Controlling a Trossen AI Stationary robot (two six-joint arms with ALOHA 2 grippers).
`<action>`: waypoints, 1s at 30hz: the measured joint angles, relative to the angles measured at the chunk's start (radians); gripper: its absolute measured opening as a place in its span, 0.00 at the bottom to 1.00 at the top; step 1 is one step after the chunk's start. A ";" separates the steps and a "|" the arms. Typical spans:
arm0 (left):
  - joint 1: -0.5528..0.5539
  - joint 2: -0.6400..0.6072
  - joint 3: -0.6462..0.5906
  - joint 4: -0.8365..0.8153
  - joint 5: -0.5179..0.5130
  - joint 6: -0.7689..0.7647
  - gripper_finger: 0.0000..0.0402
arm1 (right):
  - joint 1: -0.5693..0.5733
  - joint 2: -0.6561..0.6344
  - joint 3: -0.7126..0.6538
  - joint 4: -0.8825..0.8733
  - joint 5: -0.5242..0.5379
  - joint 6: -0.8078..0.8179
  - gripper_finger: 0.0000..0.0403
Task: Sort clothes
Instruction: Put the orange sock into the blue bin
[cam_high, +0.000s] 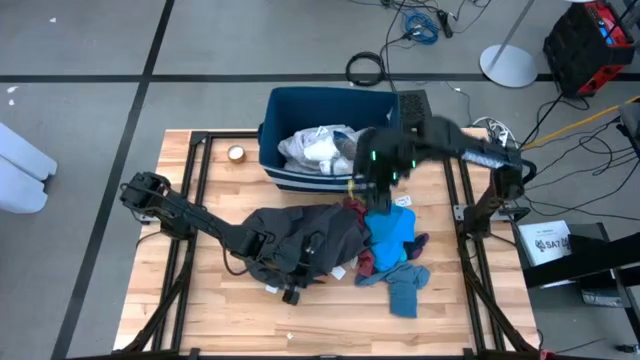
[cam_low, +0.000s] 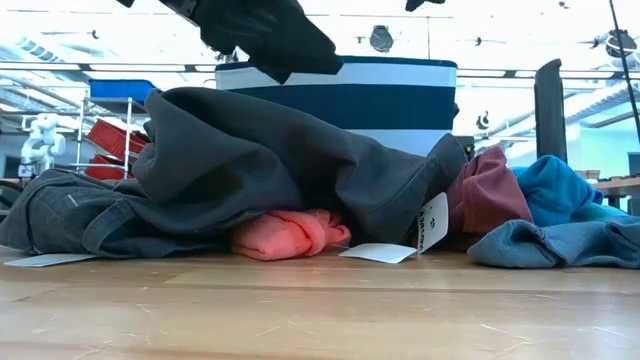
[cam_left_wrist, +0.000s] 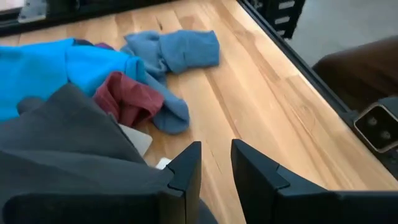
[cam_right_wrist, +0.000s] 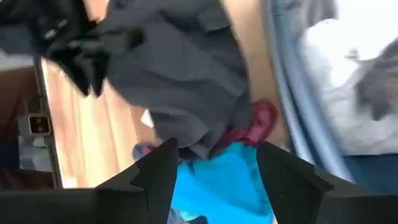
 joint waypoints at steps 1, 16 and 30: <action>-0.001 0.000 0.000 -0.012 0.016 0.002 0.24 | 0.041 -0.001 -0.010 -0.001 0.034 0.024 0.51; 0.002 0.115 0.158 -0.285 0.163 0.139 0.24 | 0.476 0.001 -0.263 0.026 0.369 0.391 0.51; 0.065 0.249 0.207 -0.455 -0.052 0.212 0.24 | 0.647 0.001 -0.535 0.173 0.412 0.607 0.51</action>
